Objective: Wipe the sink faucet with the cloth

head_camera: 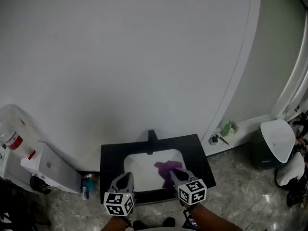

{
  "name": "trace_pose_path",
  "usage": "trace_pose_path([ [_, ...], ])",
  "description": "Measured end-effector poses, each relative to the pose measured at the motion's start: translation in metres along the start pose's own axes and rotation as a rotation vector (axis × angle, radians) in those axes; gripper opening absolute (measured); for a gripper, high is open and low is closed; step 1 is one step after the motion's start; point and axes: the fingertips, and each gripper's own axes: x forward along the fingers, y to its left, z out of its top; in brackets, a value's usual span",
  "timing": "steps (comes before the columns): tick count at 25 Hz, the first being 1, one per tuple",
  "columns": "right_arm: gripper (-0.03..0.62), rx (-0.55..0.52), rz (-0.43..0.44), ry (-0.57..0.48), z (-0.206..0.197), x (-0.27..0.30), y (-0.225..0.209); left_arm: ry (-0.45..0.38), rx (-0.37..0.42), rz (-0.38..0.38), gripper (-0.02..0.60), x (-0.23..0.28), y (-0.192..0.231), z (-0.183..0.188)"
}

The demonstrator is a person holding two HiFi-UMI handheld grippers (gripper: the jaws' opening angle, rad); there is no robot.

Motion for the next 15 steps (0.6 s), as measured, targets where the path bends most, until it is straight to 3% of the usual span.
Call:
trace_pose_path([
  [15, 0.031, -0.016, 0.012, -0.007, 0.0006, -0.0029, 0.0023, 0.006, 0.006, -0.005, 0.005, -0.0002, -0.0052, -0.0025],
])
